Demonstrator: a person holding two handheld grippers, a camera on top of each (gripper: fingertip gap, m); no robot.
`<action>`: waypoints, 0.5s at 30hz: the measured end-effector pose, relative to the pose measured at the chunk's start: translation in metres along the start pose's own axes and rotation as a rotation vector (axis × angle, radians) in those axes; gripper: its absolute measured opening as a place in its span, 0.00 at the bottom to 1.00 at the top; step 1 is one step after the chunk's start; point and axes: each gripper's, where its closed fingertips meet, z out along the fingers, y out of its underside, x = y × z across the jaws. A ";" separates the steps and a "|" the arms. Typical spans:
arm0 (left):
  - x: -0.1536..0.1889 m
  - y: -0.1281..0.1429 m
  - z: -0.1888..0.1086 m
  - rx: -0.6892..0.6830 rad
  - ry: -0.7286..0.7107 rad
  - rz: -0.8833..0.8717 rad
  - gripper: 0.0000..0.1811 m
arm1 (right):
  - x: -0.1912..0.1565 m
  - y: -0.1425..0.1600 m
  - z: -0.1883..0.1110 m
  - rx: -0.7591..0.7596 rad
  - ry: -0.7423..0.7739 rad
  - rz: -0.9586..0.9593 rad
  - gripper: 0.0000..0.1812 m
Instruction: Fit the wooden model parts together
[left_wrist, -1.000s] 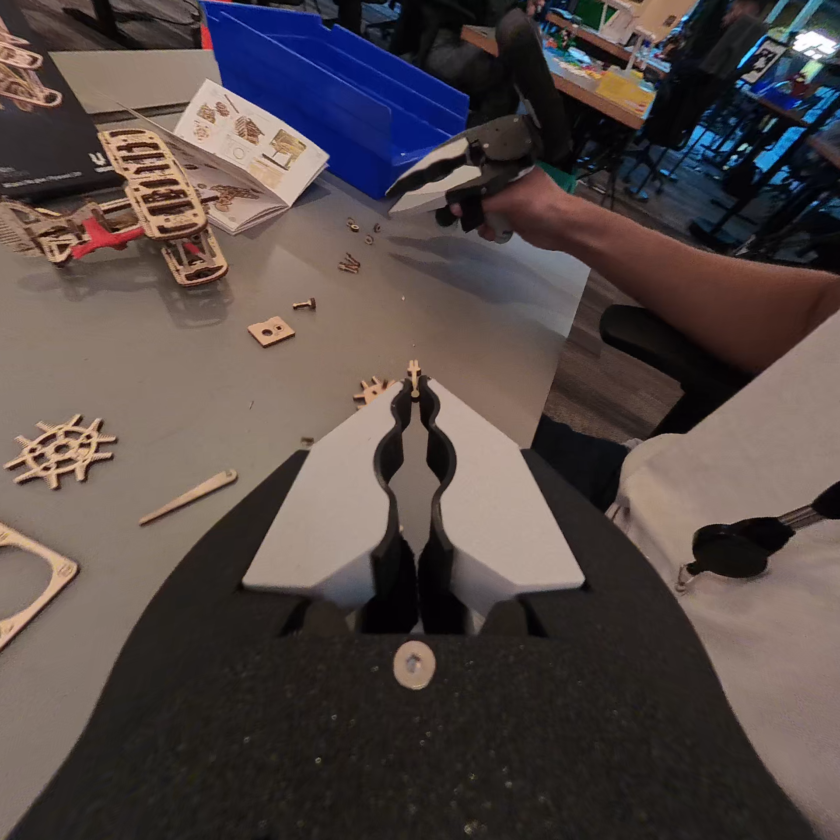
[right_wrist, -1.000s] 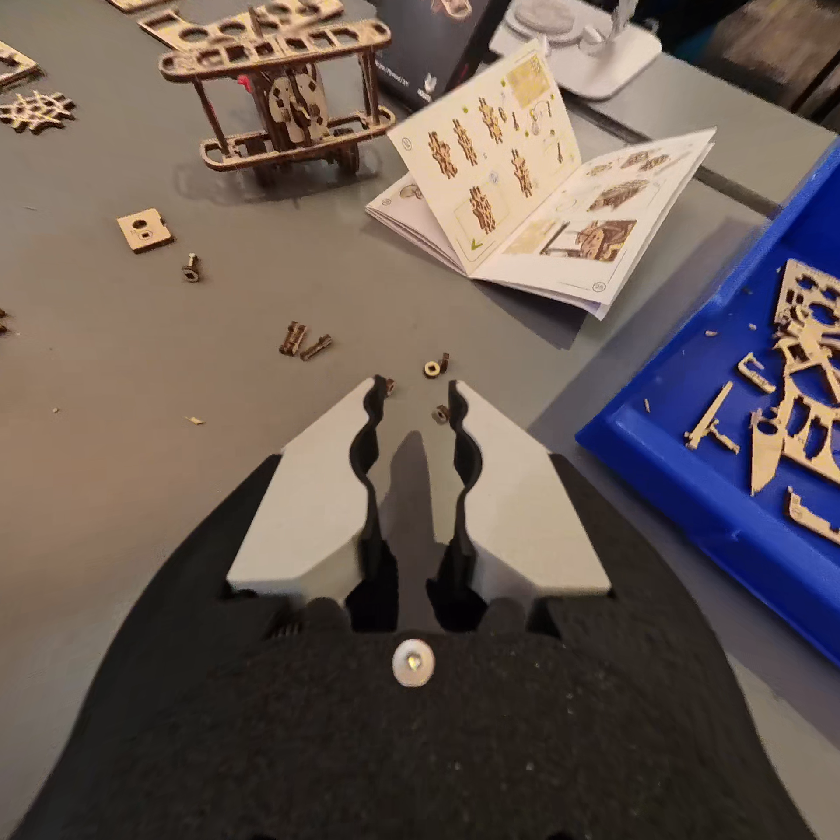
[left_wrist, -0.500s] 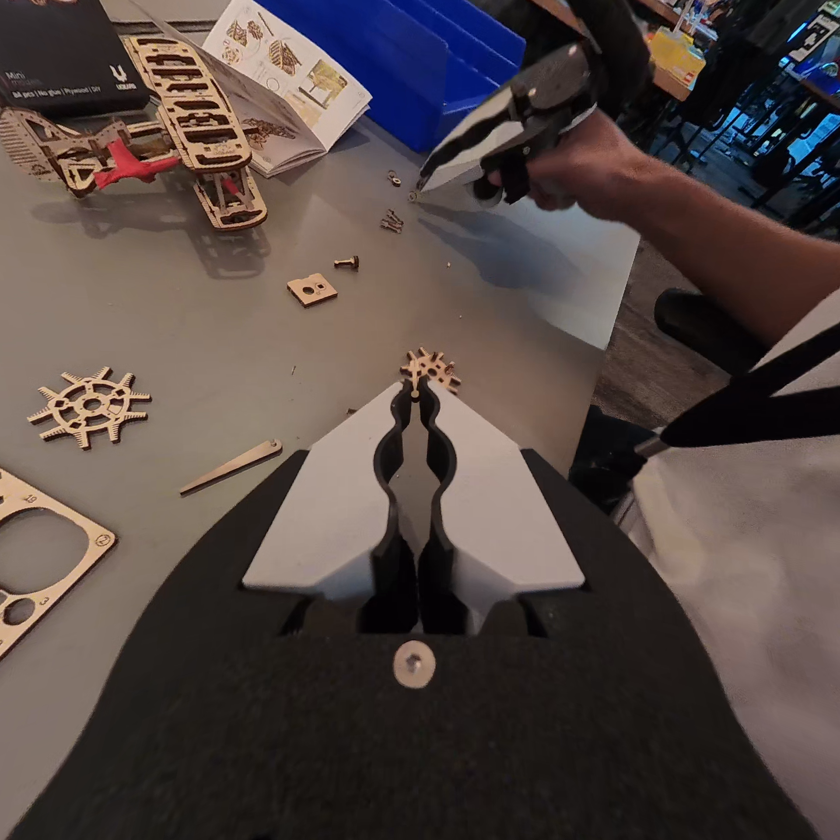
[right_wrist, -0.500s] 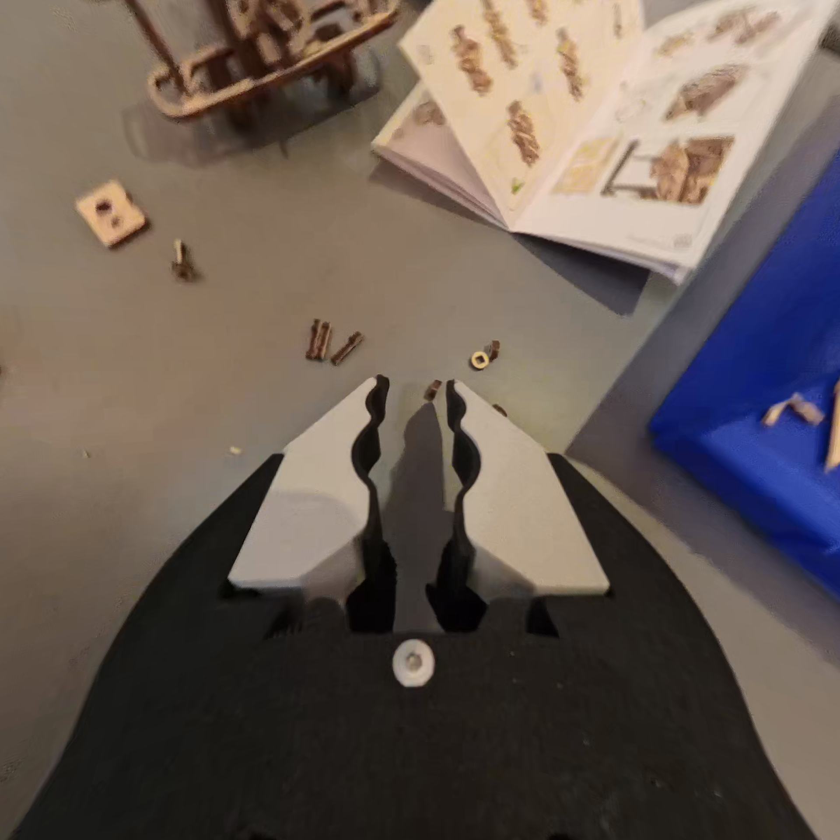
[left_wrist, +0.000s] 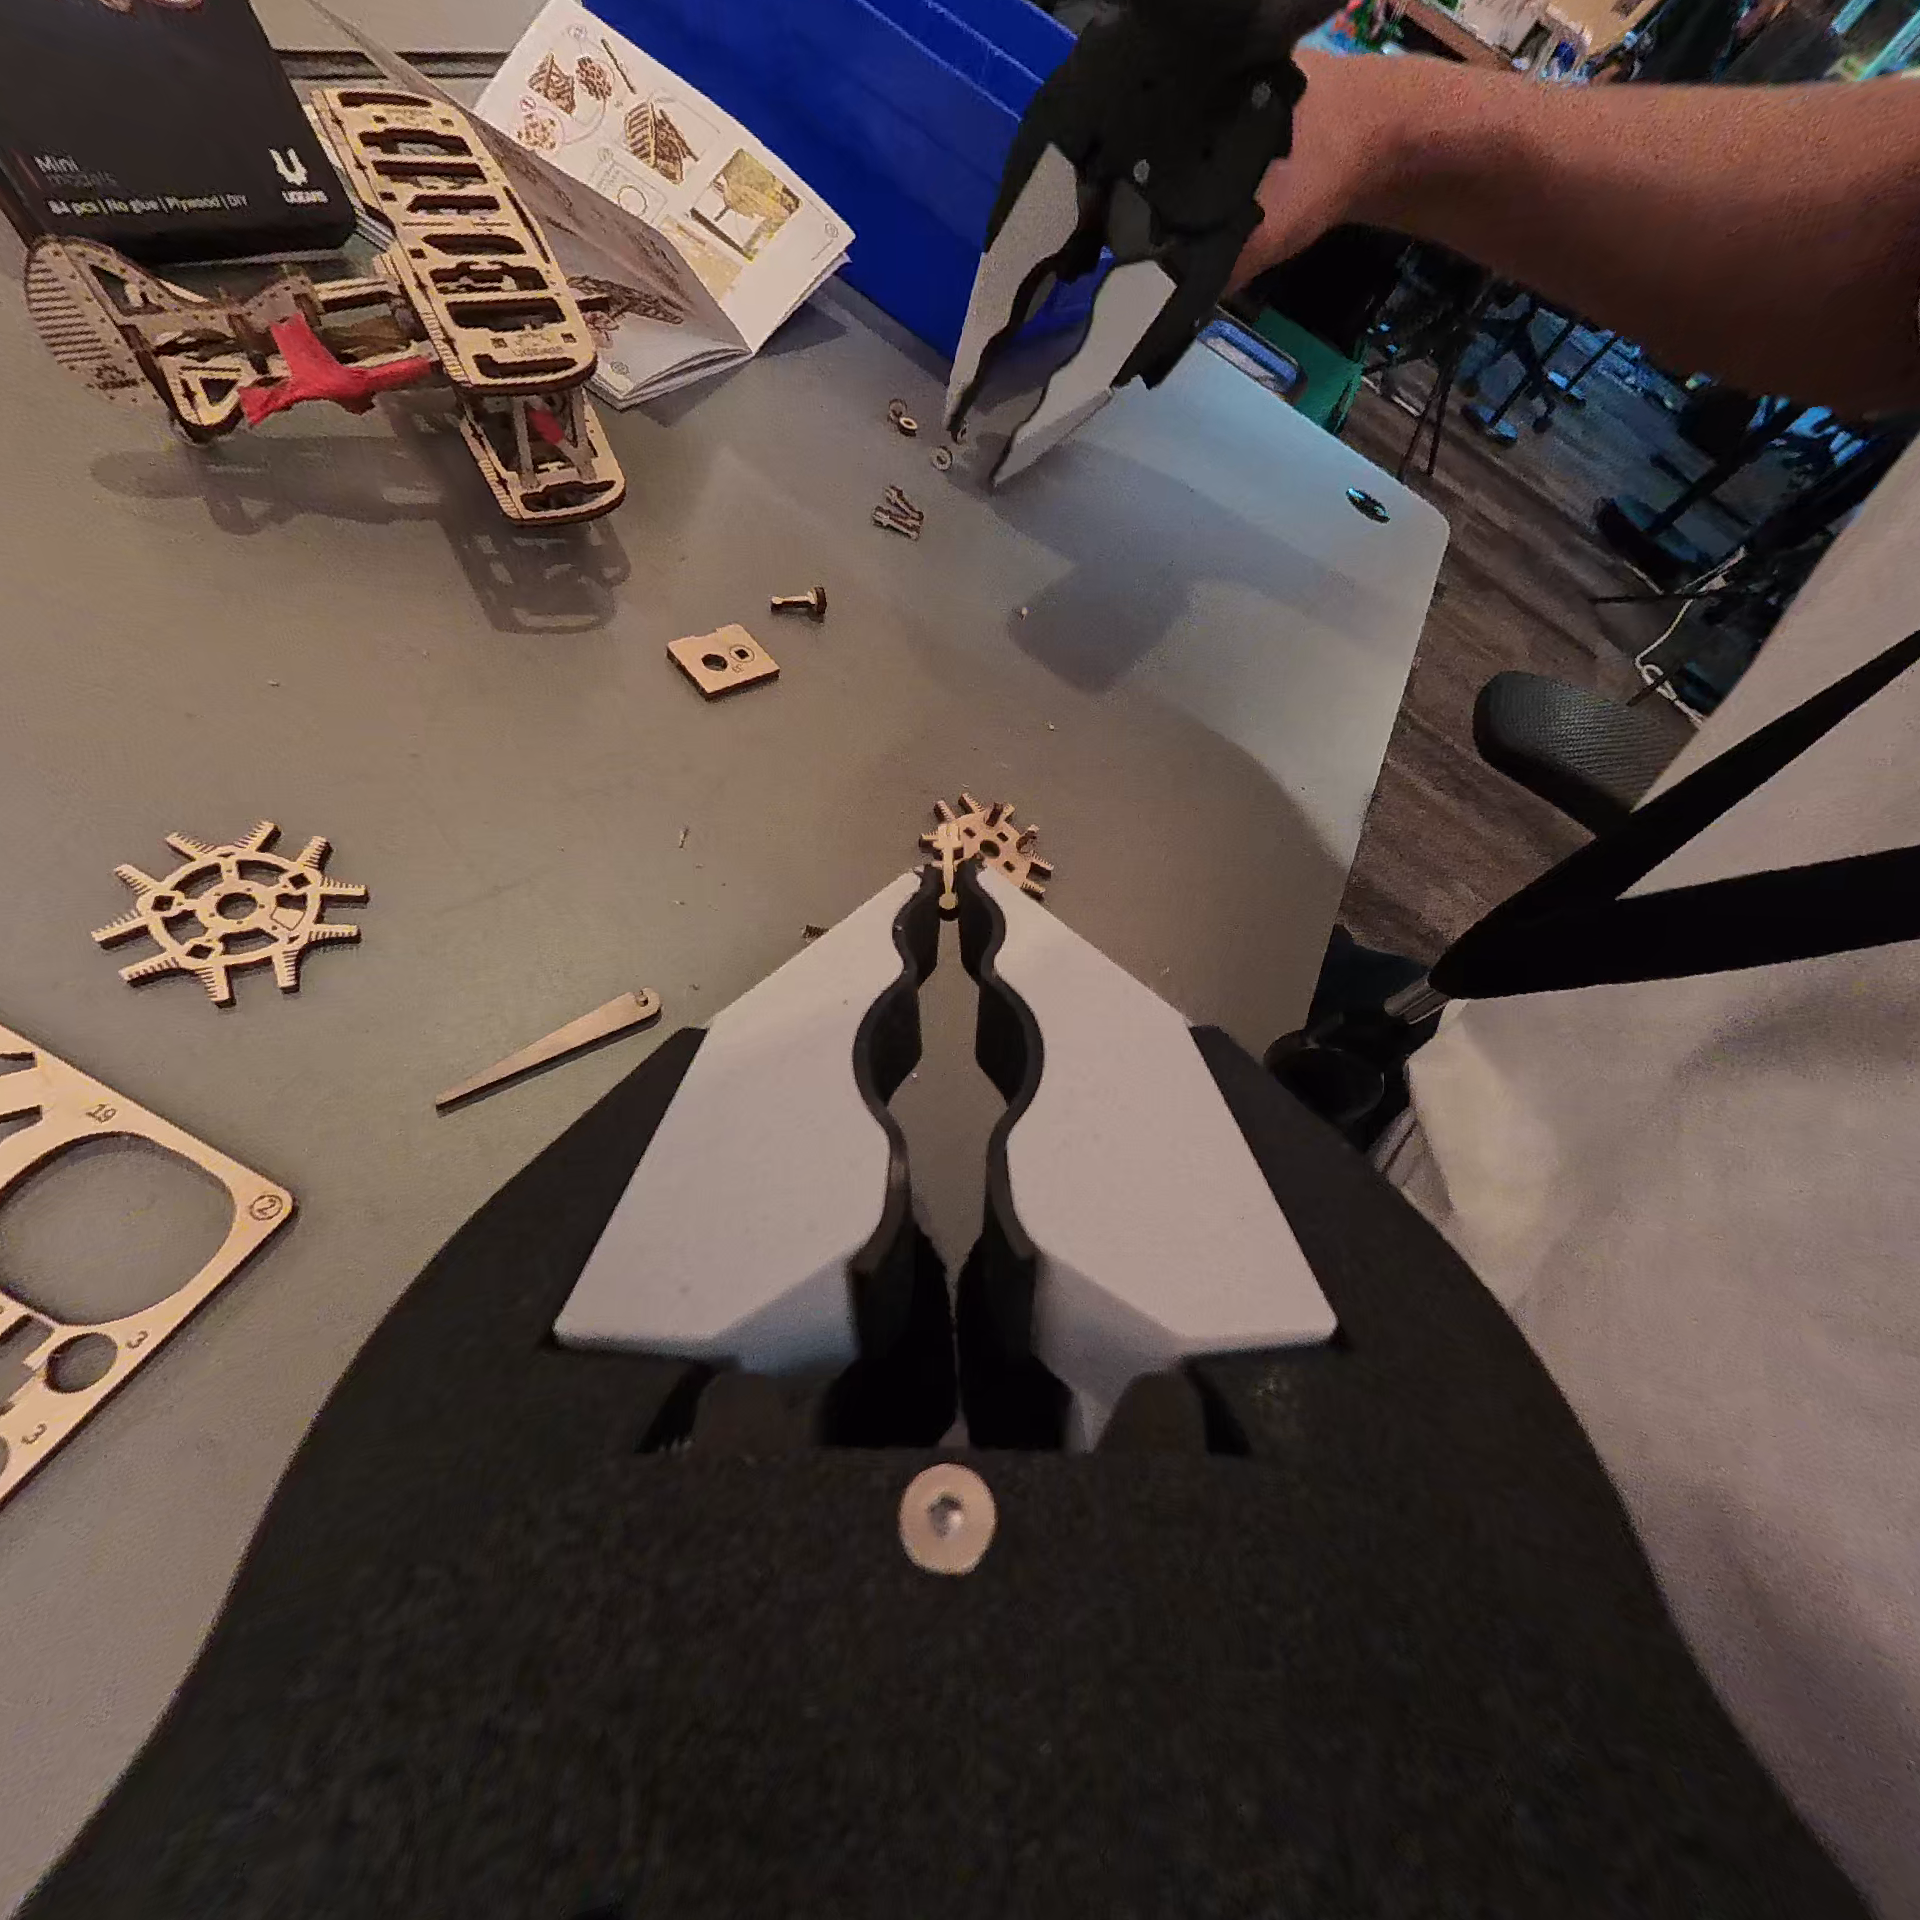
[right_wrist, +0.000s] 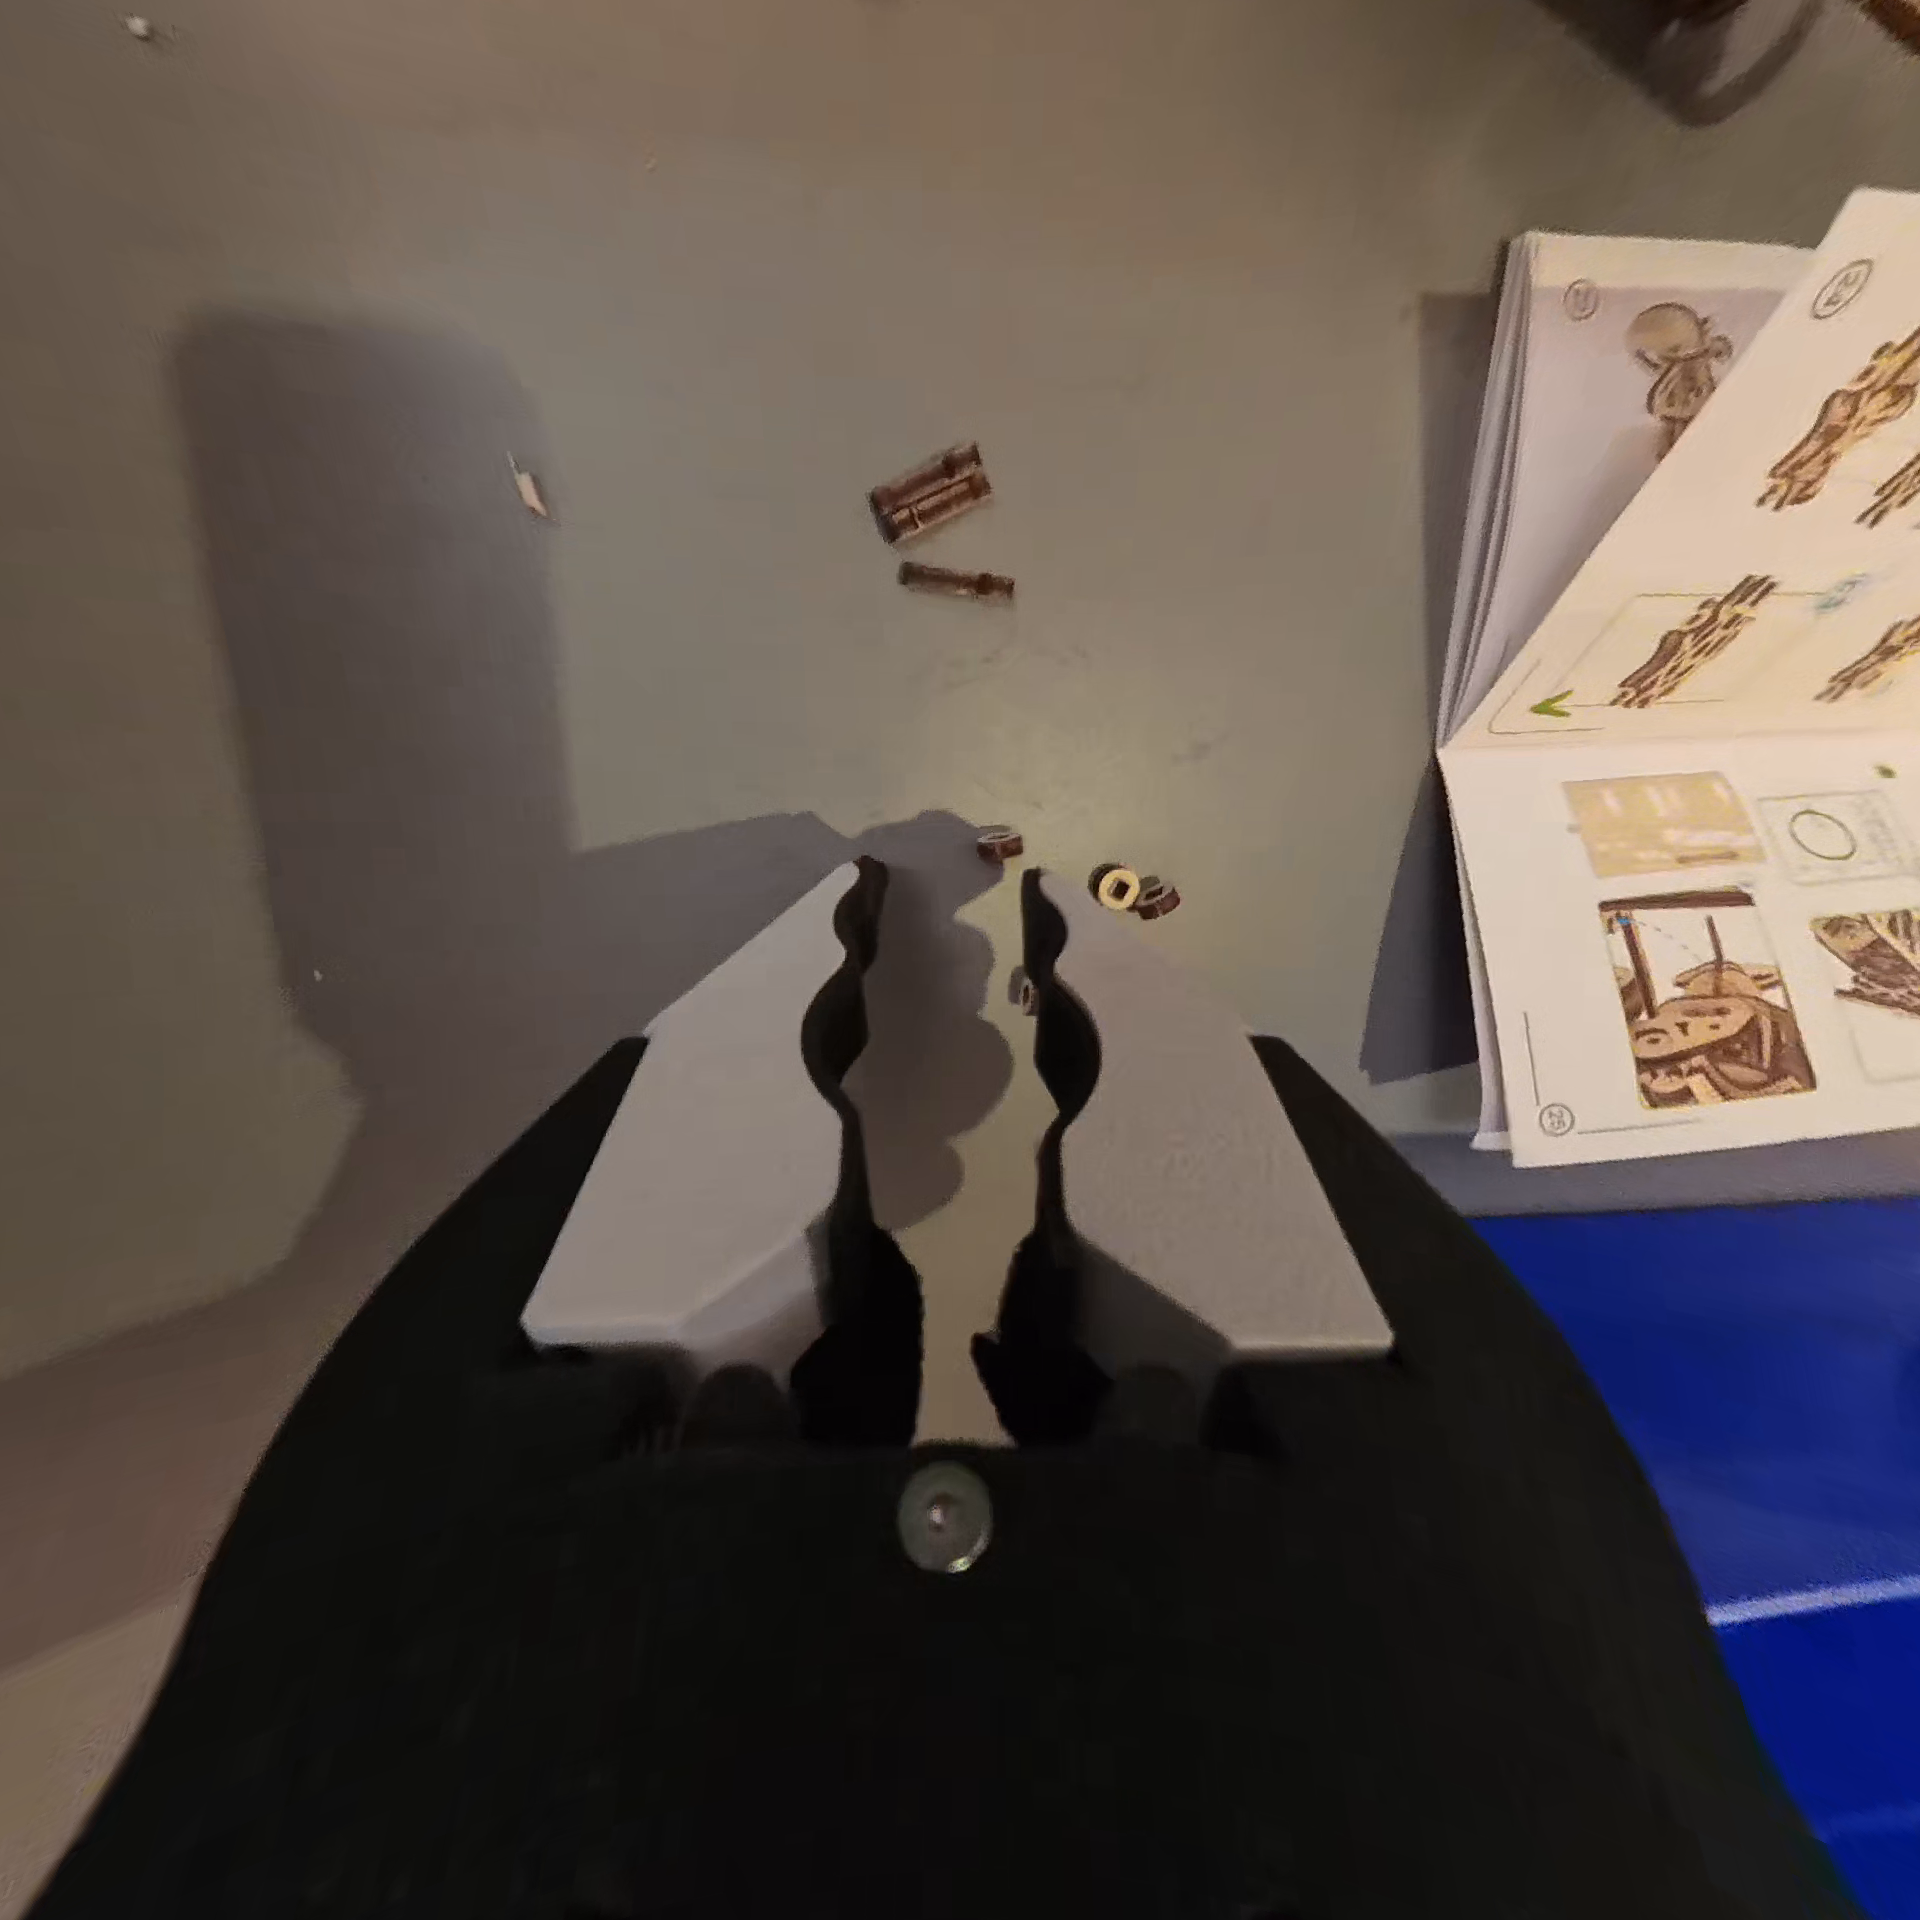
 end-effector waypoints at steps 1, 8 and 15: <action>0.000 0.001 0.000 -0.004 -0.001 0.002 0.00 | 0.003 0.000 0.000 0.009 0.008 -0.015 0.13; 0.004 0.003 0.004 -0.014 0.025 -0.003 0.00 | 0.006 0.002 0.005 -0.011 0.021 -0.101 0.10; 0.004 0.005 0.005 -0.029 0.016 0.011 0.00 | 0.009 -0.004 0.010 -0.024 -0.020 -0.104 0.09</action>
